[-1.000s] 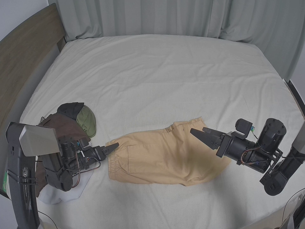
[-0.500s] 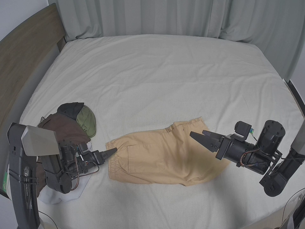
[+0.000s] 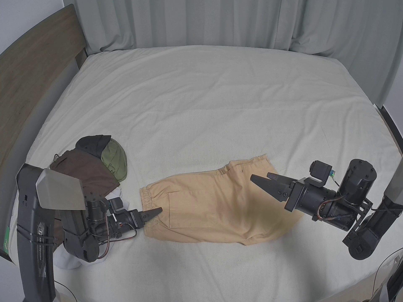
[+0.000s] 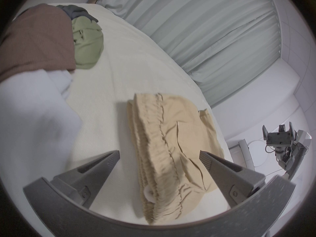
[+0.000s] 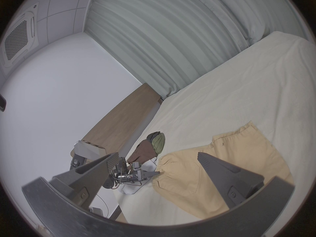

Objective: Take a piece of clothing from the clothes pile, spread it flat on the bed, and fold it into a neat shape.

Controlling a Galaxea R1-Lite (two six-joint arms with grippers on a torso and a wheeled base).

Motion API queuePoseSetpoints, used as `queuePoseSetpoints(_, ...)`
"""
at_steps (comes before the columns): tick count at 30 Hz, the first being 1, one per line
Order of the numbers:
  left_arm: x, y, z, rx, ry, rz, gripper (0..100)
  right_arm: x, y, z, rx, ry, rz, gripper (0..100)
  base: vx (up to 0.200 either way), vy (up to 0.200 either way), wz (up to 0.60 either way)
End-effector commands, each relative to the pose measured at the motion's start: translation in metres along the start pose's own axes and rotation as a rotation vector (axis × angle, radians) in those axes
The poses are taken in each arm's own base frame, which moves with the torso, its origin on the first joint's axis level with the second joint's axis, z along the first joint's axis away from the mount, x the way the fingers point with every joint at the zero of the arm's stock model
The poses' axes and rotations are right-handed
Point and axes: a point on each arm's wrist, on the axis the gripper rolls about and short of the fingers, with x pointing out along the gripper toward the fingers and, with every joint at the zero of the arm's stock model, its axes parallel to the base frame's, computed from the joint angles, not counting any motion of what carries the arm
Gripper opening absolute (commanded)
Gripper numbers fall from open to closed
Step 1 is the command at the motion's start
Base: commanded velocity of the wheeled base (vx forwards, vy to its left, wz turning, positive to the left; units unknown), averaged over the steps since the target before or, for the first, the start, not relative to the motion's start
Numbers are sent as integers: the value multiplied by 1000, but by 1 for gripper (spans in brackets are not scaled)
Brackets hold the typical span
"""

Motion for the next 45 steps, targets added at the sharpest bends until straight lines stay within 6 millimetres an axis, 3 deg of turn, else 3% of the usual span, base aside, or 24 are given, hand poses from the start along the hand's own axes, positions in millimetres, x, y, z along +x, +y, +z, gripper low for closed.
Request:
queuePoseSetpoints(1,6,-2,-14,-8,49,-5,100,0,0,-1,1,3,0,100,0,0,0)
queuePoseSetpoints(12,13,-9,-27,-12,88,-24,100,0,1,-3,2,10,5,100,0,0,0)
queuePoseSetpoints(32,12,-7,-21,-11,63,-13,100,0,1,-3,2,10,5,100,0,0,0)
queuePoseSetpoints(33,12,-7,-21,-10,62,-12,0,0,1,-2,2,9,4,100,0,0,0)
queuePoseSetpoints(45,13,-6,-19,-7,54,-11,0,0,1,-3,3,11,3,100,0,0,0)
